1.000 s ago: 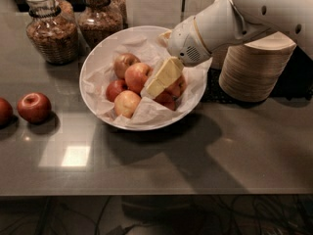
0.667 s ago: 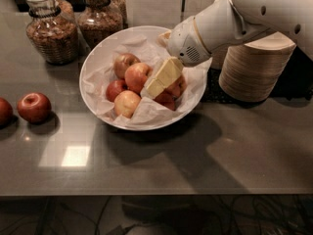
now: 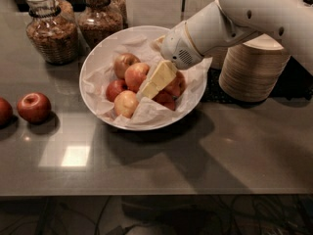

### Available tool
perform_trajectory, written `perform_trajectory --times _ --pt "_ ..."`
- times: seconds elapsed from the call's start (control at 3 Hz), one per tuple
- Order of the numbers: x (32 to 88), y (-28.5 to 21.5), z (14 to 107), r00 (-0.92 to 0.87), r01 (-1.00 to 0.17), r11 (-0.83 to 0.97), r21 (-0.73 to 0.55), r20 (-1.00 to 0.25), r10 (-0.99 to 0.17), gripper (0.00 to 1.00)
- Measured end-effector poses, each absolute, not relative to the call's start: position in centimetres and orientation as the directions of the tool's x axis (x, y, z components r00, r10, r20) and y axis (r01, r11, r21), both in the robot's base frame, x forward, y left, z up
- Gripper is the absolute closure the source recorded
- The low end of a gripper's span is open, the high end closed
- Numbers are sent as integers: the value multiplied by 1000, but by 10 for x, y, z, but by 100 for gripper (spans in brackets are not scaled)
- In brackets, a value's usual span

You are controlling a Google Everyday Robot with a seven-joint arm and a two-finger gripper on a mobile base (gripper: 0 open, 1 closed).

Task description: Pick apple from white bowl

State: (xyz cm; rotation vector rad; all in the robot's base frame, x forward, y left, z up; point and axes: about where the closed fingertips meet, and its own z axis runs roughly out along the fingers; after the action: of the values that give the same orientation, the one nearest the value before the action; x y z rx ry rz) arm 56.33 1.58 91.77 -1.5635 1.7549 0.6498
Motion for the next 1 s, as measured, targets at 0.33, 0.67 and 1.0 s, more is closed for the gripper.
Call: perform_trajectory --times 0.33,0.67,1.0 --pt "563 16 917 -39 -986 150 -76 -766 -642 19" --pt "563 16 917 -39 -986 150 -76 -766 -642 42" --pt "563 16 917 -39 -986 150 -76 -766 -642 65"
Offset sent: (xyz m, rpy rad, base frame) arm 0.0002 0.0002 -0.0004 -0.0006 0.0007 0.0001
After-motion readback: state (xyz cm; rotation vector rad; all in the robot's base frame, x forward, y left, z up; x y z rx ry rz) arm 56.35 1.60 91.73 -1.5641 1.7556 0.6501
